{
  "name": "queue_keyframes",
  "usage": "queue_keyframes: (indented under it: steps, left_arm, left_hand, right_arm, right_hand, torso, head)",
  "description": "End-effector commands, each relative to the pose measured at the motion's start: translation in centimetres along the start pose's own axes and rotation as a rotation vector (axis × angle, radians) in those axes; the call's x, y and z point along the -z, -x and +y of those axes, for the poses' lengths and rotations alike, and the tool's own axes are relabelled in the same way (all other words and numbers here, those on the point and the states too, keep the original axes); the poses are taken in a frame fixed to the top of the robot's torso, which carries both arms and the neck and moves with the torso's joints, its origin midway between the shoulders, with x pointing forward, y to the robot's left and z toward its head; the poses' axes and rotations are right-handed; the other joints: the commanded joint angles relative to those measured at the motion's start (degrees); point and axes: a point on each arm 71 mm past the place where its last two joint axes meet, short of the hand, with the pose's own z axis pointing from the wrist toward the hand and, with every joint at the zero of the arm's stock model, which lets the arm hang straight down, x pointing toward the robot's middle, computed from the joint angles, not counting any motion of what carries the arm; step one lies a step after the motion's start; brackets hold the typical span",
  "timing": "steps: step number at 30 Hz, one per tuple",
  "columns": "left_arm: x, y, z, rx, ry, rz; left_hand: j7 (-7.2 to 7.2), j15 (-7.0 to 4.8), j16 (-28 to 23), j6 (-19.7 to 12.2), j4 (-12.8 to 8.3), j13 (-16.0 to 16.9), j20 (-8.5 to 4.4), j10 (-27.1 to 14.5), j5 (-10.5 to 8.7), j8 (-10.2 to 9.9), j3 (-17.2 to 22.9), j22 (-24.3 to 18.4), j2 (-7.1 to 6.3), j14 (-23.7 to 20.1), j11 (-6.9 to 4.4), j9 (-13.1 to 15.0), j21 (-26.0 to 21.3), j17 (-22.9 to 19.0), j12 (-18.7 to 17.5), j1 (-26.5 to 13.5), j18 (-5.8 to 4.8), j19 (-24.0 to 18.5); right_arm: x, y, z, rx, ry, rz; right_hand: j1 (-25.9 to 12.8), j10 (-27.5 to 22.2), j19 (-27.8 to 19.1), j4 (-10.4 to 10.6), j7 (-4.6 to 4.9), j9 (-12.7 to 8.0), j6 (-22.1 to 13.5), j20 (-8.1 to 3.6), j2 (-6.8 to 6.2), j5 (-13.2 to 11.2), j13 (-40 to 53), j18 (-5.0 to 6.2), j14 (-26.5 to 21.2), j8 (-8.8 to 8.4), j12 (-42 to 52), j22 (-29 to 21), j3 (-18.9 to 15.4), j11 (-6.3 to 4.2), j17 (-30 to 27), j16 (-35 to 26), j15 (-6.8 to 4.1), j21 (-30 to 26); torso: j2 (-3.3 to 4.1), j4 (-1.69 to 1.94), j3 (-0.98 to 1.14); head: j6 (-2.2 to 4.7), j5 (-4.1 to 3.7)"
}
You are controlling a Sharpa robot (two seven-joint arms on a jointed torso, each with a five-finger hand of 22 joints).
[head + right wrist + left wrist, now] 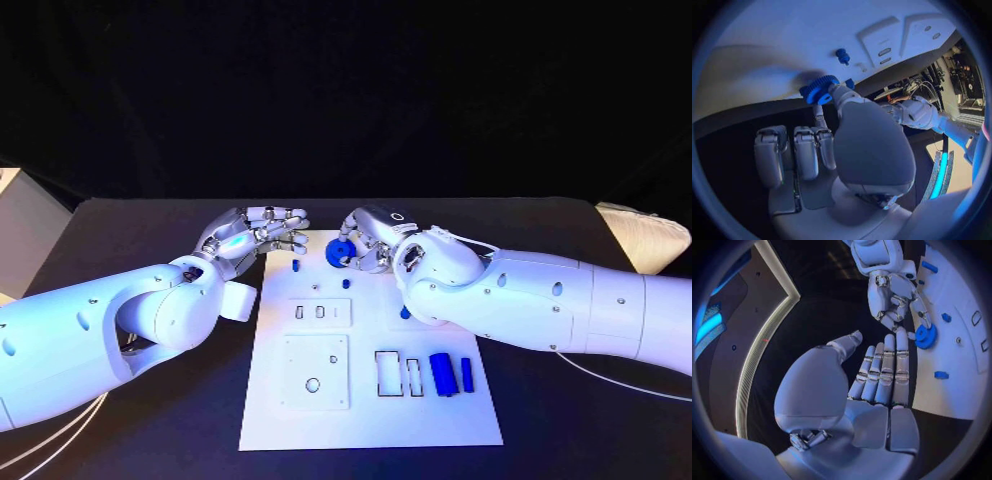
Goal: Assemble the parts on the task board
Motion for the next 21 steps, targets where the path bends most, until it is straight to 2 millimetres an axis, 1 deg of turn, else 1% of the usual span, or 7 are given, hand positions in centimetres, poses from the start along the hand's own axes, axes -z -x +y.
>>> queue_keyframes:
  steps: [1, 4, 8, 14, 21]
  left_arm:
    - [0.0, -0.3, -0.1, 0.002, -0.007, 0.018]
    - [0.0, -0.3, -0.1, 0.002, -0.007, 0.018]
    - [0.0, -0.3, -0.1, 0.003, -0.006, 0.019]
    - [0.0, -0.3, -0.1, 0.002, -0.006, 0.018]
    - [0.0, -0.2, -0.1, 0.002, -0.005, 0.016]
  left_hand:
    - [0.1, 0.0, 0.32, -0.17, -0.26, 0.0, 0.06, -0.27, -0.19, -0.14, 0.11, 0.05, 0.25, -0.32, -0.07, -0.1, 0.37, 0.07, -0.05, -0.34, 0.09, -0.32]
    - [0.1, 0.0, 0.32, -0.17, -0.26, 0.0, 0.06, -0.27, -0.19, -0.14, 0.11, 0.05, 0.25, -0.32, -0.07, -0.1, 0.37, 0.07, -0.05, -0.34, 0.09, -0.32]
    - [0.1, 0.0, 0.32, -0.17, -0.26, 0.0, 0.06, -0.27, -0.19, -0.14, 0.11, 0.05, 0.25, -0.32, -0.07, -0.1, 0.37, 0.07, -0.05, -0.34, 0.09, -0.32]
    - [0.1, 0.0, 0.32, -0.17, -0.26, 0.0, 0.06, -0.27, -0.19, -0.14, 0.11, 0.05, 0.25, -0.32, -0.07, -0.1, 0.37, 0.07, -0.05, -0.34, 0.09, -0.32]
    - [0.12, 0.01, 0.41, -0.18, -0.35, 0.0, 0.08, -0.28, -0.19, -0.14, 0.19, 0.21, 0.22, -0.38, -0.06, -0.11, 0.58, 0.15, -0.05, -0.42, 0.09, -0.61]
  right_arm:
    - [-0.1, -0.2, 0.2, 0.025, 0.004, 0.012]
    - [-0.1, -0.2, 0.3, 0.024, 0.008, 0.012]
    - [-0.2, -0.3, 0.6, 0.021, 0.013, 0.013]
    - [-0.3, -0.7, 1.0, 0.016, 0.022, 0.023]
    - [-0.2, -1.2, 0.9, 0.014, 0.016, 0.032]
  right_hand:
    - [-0.45, 6.18, 5.58, 0.26, -0.34, 0.38, 0.24, -0.29, 0.1, -0.16, 15.07, -0.67, 6.17, 0.13, 0.27, 14.57, 0.1, -0.18, 15.08, 0.23, -0.28, 0.27]
    - [-0.46, 6.18, 5.56, 0.26, -0.34, 0.38, 0.24, -0.29, 0.09, -0.18, 15.07, -0.66, 6.17, 0.13, 0.27, 14.53, 0.1, -0.18, 15.08, 0.23, -0.28, 0.23]
    - [-0.6, 6.18, 5.54, 0.28, -0.31, 0.38, 0.17, -0.27, -0.04, -0.27, 15.07, -0.65, 6.17, 0.07, 0.27, 14.5, 0.05, -0.16, 15.08, 0.23, -0.26, 0.2]
    - [-0.95, 6.18, 5.49, 0.4, -0.23, 0.35, 0.0, -0.23, -0.28, -0.5, 15.07, -0.63, 6.17, -0.07, 0.27, 14.42, -0.13, -0.08, 15.08, 0.23, -0.21, 0.13]
    - [-1.12, 6.18, 5.45, 0.48, -0.18, 0.33, -0.12, -0.21, -0.34, -0.64, 15.07, -0.61, 6.17, -0.15, 0.27, 14.36, -0.21, -0.04, 15.08, 0.23, -0.19, 0.08]
  torso:
    - [0.0, 0.07, -0.03]
    - [0.03, 0.04, 0.0]
    - [0.03, 0.06, -0.04]
    - [0.07, 0.17, -0.08]
    - [0.06, 0.06, -0.1]
  head:
    - [-0.04, 0.01]
    - [-0.04, 0.05]
    - [0.0, 0.01]
    - [-0.19, 0.13]
    - [-0.48, 0.21]
